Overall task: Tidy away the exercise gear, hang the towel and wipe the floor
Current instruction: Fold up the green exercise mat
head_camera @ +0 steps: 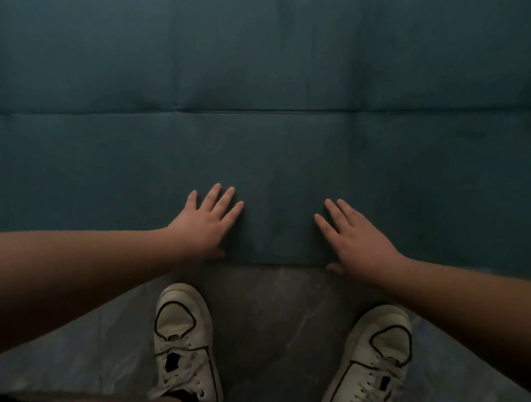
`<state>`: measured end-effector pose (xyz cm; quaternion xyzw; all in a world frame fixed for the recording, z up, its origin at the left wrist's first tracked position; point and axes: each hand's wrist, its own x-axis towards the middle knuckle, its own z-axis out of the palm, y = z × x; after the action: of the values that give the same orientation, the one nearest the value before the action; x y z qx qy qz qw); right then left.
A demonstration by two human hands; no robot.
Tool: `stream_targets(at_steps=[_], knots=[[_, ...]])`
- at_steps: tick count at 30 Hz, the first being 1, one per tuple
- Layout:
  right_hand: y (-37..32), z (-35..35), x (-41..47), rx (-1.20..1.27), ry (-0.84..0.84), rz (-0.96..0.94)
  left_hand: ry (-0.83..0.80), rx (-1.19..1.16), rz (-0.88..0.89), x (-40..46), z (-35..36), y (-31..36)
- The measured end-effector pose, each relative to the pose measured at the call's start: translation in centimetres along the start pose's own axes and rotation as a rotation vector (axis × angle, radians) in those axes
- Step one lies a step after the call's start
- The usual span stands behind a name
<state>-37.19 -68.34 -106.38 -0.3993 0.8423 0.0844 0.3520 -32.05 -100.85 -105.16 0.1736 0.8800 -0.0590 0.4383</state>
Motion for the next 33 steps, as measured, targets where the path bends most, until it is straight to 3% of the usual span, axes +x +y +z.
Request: stream_targets(at_steps=[9, 13, 17, 21, 25, 30, 33], knots=[[-1.1, -0.7, -0.3, -0.021, -0.060, 0.004, 0.093, -0.028, 0.015, 0.1, -1.9, -1.1], [-2.0, -2.0, -0.8, -0.011, -0.072, -0.025, 0.138, -0.057, 0.149, -1.0, -1.2, 0.6], [-0.8, -4.8, -1.6, -0.005, 0.117, -0.018, 0.151, -0.050, 0.218, -2.5, -2.5, 1.7], [0.5, -7.9, -2.3, -0.052, 0.371, -0.006, 0.248, -0.097, 0.122, -3.6, -5.7, 1.4], [1.2, -10.8, -1.8, -0.079, 0.531, 0.008, 0.442, -0.101, 0.019, -4.6, -8.5, -0.4], [2.5, -16.0, -0.8, -0.122, 0.764, 0.076, 0.745, -0.128, -0.235, -4.7, -13.4, -4.3], [2.5, -19.6, -0.5, -0.149, 0.884, 0.164, 0.883, -0.119, -0.269, -4.2, -16.9, -5.8]])
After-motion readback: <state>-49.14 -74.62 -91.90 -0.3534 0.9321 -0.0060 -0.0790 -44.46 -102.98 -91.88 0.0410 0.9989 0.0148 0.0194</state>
